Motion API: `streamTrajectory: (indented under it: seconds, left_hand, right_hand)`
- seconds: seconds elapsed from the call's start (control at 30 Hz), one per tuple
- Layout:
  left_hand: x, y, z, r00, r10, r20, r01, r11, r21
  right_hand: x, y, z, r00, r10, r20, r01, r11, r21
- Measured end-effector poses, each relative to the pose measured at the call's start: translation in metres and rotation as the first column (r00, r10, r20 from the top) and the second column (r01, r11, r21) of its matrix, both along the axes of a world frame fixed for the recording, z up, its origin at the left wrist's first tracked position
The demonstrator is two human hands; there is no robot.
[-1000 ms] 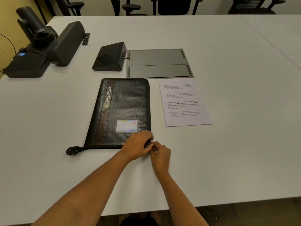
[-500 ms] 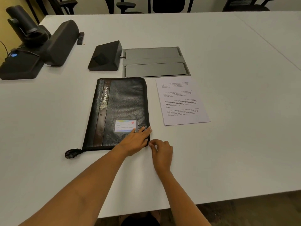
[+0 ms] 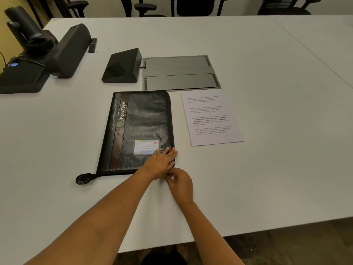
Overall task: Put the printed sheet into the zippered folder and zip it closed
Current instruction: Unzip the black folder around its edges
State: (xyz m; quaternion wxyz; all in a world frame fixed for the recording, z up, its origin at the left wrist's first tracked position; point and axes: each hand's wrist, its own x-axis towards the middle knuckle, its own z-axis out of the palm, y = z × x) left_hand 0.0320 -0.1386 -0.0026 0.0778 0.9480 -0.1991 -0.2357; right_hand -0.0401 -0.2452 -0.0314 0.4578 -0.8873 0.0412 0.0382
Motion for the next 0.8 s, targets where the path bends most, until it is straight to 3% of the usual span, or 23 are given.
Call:
streamTrajectory:
  seconds: [0.07,0.13,0.23,0.27,0.33,0.43,0.5,0.6,0.8]
  left_hand:
    - [-0.003,-0.001,0.0,0.999,0.052,-0.004,-0.052,0.996,-0.072]
    - [-0.014,-0.001,0.001,0.979,0.182,0.094,-0.158,0.962,-0.225]
    - [-0.042,-0.003,0.002,0.799,0.493,0.344,-0.294,0.82,-0.491]
    - [-0.051,-0.003,0.001,0.74,0.592,0.321,-0.38,0.76,-0.527]
    - [-0.064,-0.003,-0.001,0.666,0.733,0.136,-0.605,0.638,-0.477]
    - [-0.07,-0.006,-0.002,0.56,0.823,-0.099,-0.779,0.483,-0.399]
    - [-0.068,-0.01,0.0,0.496,0.841,-0.216,-0.816,0.366,-0.448]
    - [-0.063,-0.016,0.001,0.446,0.838,-0.313,-0.836,0.266,-0.48]
    - [-0.06,-0.018,-0.004,0.338,0.806,-0.486,-0.872,0.074,-0.484]
  right_hand:
    - [-0.001,0.0,0.0,0.999,-0.029,-0.027,0.03,0.999,0.045]
    - [0.001,-0.003,0.0,0.998,-0.038,-0.046,0.041,0.997,0.072]
    - [0.005,-0.006,0.002,0.996,-0.022,-0.081,0.028,0.997,0.078]
    - [0.005,-0.007,0.002,0.996,-0.015,-0.087,0.024,0.995,0.094]
    - [0.004,-0.007,0.002,0.997,-0.014,-0.082,0.025,0.991,0.13]
    - [-0.001,-0.005,0.002,0.998,-0.042,-0.054,0.051,0.983,0.177]
    - [-0.004,-0.003,0.003,0.998,-0.058,-0.018,0.06,0.977,0.202]
    - [-0.007,-0.003,0.002,0.998,-0.067,0.009,0.064,0.971,0.229]
    - [0.001,-0.011,0.003,0.989,-0.048,-0.141,0.084,0.962,0.258]
